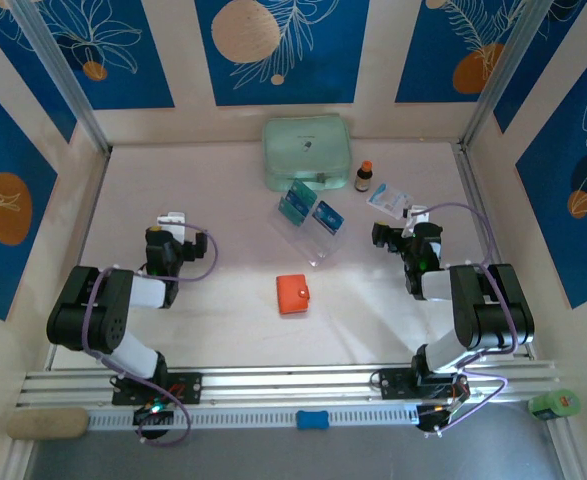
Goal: Put the credit cards into the card holder
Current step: Reset both arms
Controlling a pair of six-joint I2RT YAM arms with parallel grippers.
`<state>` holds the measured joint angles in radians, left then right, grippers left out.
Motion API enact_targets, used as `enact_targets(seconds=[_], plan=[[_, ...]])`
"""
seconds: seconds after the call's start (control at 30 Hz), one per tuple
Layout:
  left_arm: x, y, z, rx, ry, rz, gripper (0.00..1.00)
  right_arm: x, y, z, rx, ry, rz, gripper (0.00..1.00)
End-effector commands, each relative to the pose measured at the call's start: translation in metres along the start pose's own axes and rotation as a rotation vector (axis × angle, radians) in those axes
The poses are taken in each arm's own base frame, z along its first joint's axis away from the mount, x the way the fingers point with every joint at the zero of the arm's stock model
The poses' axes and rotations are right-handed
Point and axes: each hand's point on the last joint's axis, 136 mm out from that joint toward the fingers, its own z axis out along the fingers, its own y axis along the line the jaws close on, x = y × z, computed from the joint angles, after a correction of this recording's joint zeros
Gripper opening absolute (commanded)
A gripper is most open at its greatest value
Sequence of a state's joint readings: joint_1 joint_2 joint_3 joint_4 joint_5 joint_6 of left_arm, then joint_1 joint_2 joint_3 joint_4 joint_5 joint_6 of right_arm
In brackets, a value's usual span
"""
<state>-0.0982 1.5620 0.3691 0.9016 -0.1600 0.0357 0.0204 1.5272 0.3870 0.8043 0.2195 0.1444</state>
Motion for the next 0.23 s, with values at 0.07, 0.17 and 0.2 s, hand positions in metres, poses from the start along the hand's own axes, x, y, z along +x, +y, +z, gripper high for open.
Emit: enact_targets(seconds=[0.07, 0.17, 0.2], plan=[[-0.0090, 0.0015, 0.0031, 0.006, -0.029, -0.005, 1.00, -0.0152, 0.0033, 0.0032, -0.023, -0.036, -0.016, 0.99], [-0.0098, 0.0021, 0.0017, 0.005, -0.037, -0.006, 1.00, -0.0155, 0.0054, 0.0005, -0.028, -0.046, -0.026, 0.99], [-0.0107, 0.0020, 0.0013, 0.005, -0.041, -0.007, 1.00, -0.0162, 0.0078, 0.0016, -0.036, -0.047, -0.034, 0.99]])
